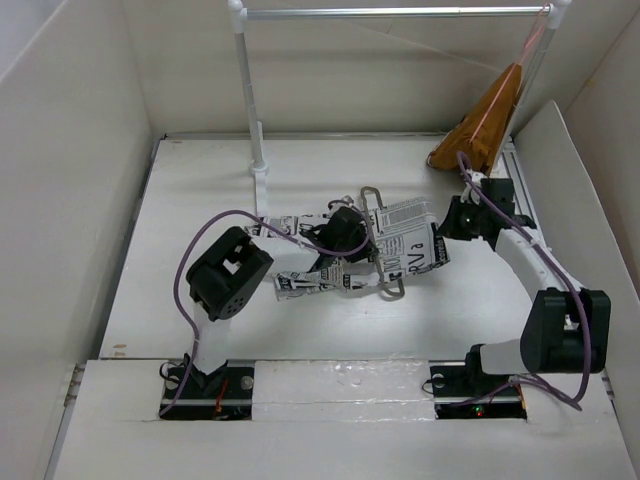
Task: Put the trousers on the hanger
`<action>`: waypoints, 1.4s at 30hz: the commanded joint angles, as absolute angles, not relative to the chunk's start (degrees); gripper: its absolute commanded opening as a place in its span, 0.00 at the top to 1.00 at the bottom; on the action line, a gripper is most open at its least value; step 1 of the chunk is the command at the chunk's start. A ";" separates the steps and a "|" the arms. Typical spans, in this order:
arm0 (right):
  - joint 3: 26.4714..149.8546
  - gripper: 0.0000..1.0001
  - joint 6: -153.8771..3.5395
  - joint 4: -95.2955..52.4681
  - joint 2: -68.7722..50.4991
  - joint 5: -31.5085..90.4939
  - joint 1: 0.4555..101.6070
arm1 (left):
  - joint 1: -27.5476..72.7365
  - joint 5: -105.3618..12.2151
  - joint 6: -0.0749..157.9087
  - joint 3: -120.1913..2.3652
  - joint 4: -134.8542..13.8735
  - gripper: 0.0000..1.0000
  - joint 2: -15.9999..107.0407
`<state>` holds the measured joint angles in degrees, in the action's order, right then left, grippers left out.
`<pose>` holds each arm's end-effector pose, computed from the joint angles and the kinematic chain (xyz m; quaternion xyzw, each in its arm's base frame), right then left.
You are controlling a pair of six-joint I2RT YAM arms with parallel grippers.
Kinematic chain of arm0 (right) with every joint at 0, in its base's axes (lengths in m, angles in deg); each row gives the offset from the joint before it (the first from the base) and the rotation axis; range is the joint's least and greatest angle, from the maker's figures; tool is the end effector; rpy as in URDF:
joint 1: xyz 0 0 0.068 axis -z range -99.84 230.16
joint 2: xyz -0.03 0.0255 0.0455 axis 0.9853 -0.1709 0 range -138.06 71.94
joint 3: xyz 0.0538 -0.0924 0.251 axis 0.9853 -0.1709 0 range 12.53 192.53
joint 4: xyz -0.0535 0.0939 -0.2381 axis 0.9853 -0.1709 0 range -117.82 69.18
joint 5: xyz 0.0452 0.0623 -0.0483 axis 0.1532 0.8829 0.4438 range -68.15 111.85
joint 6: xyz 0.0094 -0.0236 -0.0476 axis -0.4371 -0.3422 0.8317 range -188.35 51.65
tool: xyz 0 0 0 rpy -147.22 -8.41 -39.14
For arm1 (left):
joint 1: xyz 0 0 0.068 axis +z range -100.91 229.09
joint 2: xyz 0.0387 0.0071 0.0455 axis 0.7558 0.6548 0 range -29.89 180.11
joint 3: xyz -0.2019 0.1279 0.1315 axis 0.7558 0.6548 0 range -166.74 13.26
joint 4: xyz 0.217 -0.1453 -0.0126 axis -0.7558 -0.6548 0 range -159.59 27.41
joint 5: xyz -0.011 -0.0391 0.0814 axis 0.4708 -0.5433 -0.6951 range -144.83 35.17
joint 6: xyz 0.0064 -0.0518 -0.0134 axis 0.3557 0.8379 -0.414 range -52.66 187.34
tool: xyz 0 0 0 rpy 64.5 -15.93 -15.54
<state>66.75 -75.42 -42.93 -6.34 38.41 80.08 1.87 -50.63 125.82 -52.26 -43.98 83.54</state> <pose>0.2894 0.0105 0.2489 0.0023 0.9196 0.1563 0.3603 0.2896 -0.3168 0.1606 -0.0661 0.8600 -0.4216 0.2797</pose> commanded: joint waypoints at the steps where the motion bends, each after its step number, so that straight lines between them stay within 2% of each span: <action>1: 65.44 0.81 -73.54 -41.21 -5.05 38.55 83.06 | 3.03 -54.31 122.01 -49.33 -48.71 1.00 77.88; 2: 65.35 0.59 -72.58 -41.47 -5.66 38.81 83.06 | 3.04 -54.22 121.74 -48.80 -48.88 1.00 76.74; 3: 65.53 0.32 -71.96 -42.08 -7.23 40.12 83.06 | 3.04 -54.22 121.05 -48.36 -49.14 1.00 76.46; 5: 64.83 0.21 -71.17 -41.65 -8.91 41.97 83.06 | 3.04 -54.22 120.34 -48.79 -49.76 1.00 76.20; 11: 59.91 0.17 -73.71 -34.89 -16.03 49.96 83.06 | 3.04 -54.22 119.11 -49.23 -50.55 1.00 75.85; 13: 57.89 0.22 -74.59 -32.79 -16.82 52.17 82.27 | 3.04 -54.22 118.41 -49.41 -50.82 1.00 75.85; 15: 56.39 0.54 -75.91 -31.55 -16.39 52.17 81.56 | 3.04 -56.22 117.88 -49.76 -51.43 1.00 75.76; 17: 54.55 1.00 -77.48 -29.17 -15.08 52.53 83.31 | 3.04 -56.68 117.00 -49.85 -51.96 1.00 75.32; 27: 56.82 1.00 -77.15 -31.98 -8.48 52.78 94.21 | 4.70 -61.95 110.14 -46.25 -58.63 1.00 68.30; 34: 56.91 1.00 -76.79 -31.80 -8.56 54.28 97.99 | 6.12 -62.04 109.26 -41.85 -58.99 1.00 67.23; 42: 59.55 1.00 -77.32 -32.42 -8.48 55.51 100.29 | 6.12 -63.27 108.03 -43.34 -65.39 1.00 67.06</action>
